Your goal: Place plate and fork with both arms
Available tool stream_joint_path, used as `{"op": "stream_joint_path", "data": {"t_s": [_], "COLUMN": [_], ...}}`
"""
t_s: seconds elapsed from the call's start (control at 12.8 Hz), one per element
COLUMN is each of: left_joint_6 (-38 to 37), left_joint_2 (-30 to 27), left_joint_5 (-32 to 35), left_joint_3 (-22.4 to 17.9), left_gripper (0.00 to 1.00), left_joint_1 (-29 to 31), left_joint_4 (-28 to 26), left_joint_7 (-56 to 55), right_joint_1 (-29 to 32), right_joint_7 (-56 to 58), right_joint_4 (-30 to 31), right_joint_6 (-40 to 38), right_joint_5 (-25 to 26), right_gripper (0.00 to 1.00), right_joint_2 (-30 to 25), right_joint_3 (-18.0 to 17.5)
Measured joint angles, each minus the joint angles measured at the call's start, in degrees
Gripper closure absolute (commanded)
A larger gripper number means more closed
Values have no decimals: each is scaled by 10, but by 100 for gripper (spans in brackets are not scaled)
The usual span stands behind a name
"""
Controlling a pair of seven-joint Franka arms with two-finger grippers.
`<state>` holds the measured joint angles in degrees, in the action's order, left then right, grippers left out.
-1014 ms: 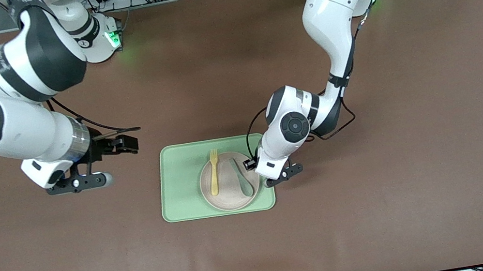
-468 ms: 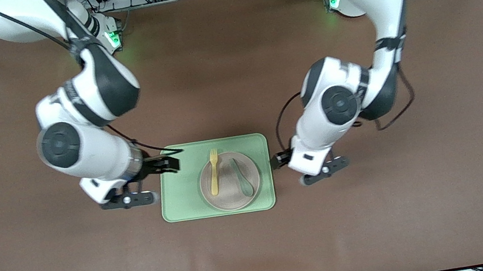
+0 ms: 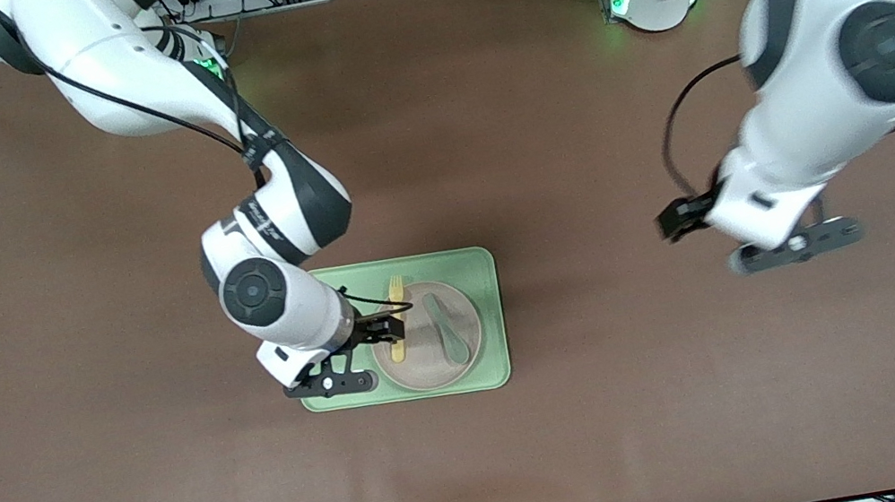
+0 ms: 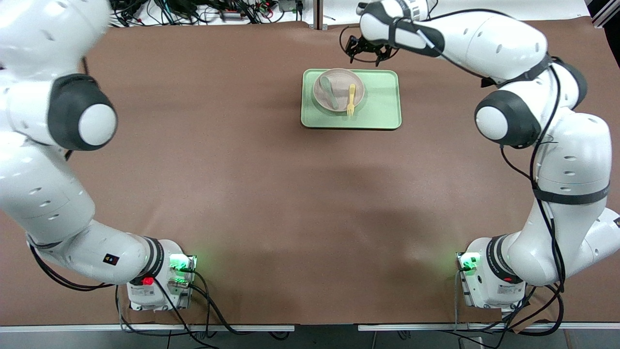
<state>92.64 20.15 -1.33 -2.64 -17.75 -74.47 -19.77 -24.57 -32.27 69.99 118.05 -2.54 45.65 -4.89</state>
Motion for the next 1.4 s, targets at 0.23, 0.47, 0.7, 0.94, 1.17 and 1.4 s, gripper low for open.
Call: {"op": "stream_joint_path", "data": {"t_s": [0.23, 0.47, 0.7, 0.94, 1.17, 1.4], "left_joint_6": [-10, -10, -12, -12, -11, -11], "left_joint_2": [-46, -74, -104, -121, -122, -122], "left_joint_5": [0, 0, 0, 0, 0, 0], "left_joint_3": [0, 1, 2, 4, 5, 5], "left_gripper": [0, 0, 0, 0, 0, 0], "left_joint_1": [41, 46, 51, 59, 61, 62], "left_joint_4": [-40, -61, -87, -101, -101, -101], "left_joint_7": [38, 38, 38, 40, 40, 40], "right_joint_1": [-19, -30, -45, -50, -50, -50], "right_joint_7": [-30, -31, -31, -32, -32, -32], "right_joint_4": [-2, -2, -2, -2, 2, 2], "right_joint_6": [7, 5, 3, 1, 0, 1], "right_joint_5": [15, 16, 16, 17, 24, 27], "right_gripper": [28, 38, 45, 45, 50, 56], "right_joint_2": [33, 51, 57, 58, 65, 73], "right_joint_3": [4, 5, 5, 5, 7, 7]}}
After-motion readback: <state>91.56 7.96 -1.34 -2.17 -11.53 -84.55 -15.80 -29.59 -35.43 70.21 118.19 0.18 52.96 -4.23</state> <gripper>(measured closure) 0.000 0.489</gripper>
